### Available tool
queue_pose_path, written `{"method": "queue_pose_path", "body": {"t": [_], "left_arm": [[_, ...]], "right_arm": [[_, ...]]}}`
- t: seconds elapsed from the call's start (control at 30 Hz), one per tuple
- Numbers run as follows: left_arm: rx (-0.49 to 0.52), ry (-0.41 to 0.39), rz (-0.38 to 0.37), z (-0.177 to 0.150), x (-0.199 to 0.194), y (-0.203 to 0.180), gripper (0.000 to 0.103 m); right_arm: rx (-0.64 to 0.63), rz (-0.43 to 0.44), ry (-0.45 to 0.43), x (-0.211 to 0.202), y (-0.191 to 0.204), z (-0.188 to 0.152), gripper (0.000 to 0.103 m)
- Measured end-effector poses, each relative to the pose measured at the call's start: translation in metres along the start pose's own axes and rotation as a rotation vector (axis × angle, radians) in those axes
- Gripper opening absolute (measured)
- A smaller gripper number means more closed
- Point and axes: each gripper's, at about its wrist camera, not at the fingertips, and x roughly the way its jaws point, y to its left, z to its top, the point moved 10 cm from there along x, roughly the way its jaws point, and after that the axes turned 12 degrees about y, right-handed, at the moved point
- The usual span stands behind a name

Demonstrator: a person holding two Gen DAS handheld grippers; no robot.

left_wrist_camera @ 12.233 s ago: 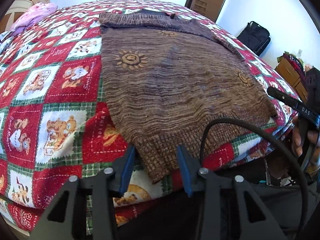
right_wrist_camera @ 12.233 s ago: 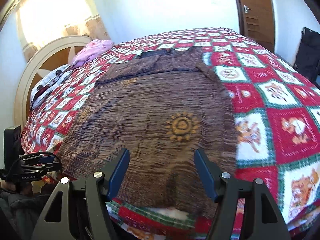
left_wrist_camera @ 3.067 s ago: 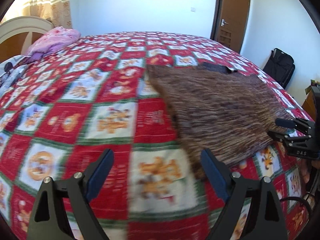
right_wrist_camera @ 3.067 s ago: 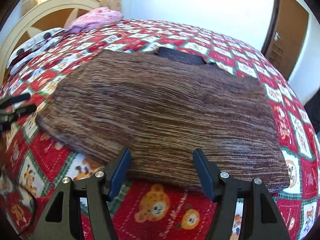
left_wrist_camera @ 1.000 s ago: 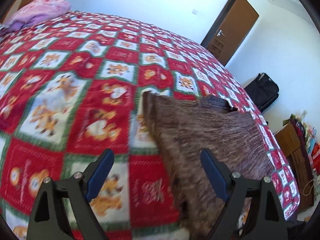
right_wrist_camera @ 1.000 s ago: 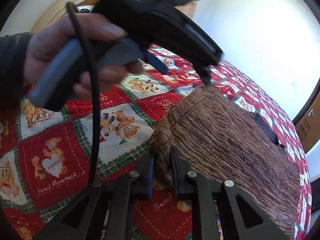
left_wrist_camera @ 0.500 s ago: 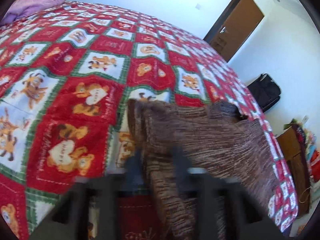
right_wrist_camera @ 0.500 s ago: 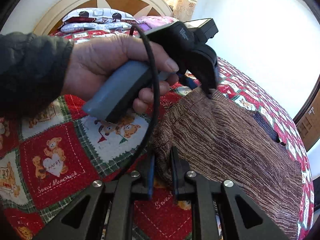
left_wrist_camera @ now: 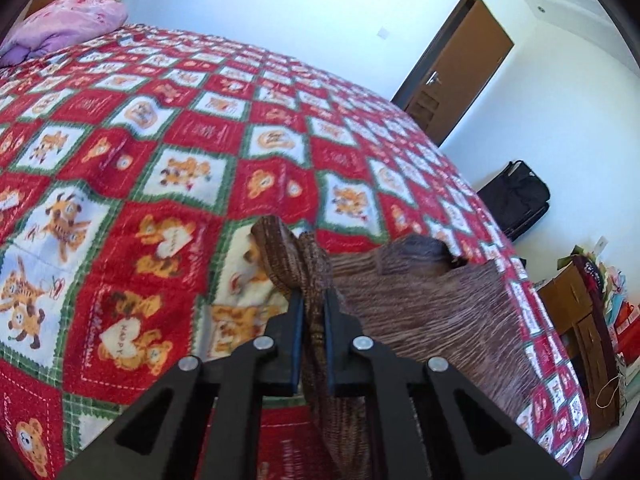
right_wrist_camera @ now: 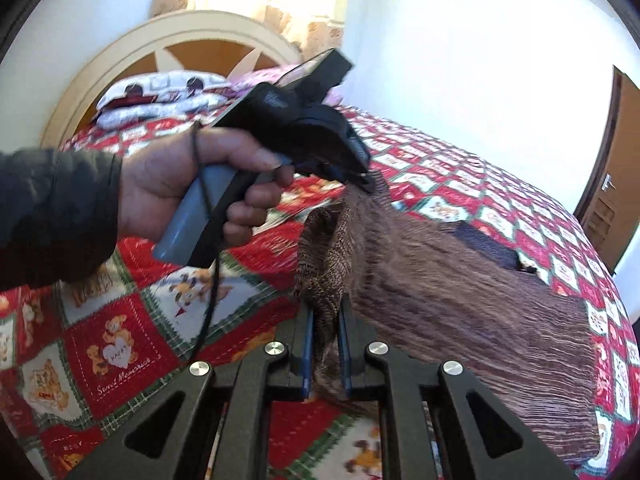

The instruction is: Fold small clothes

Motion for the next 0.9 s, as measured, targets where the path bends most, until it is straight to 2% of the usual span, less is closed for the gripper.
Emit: {"method": "queue_pose_path", "body": {"t": [0.4,0.9], "left_arm": [[0.097,-0.046,-0.031,0.026,-0.002,-0.076,0.009],[0.249,-0.003,-0.049,0.04,0.041,-0.188,0.009]], "right_arm": [[0.143,-0.041,-0.064,-0.033,-0.067,-0.002,0.009],[0.342,-0.081,-0.085,-0.066,-0.154,-0.039,0.009]]}}
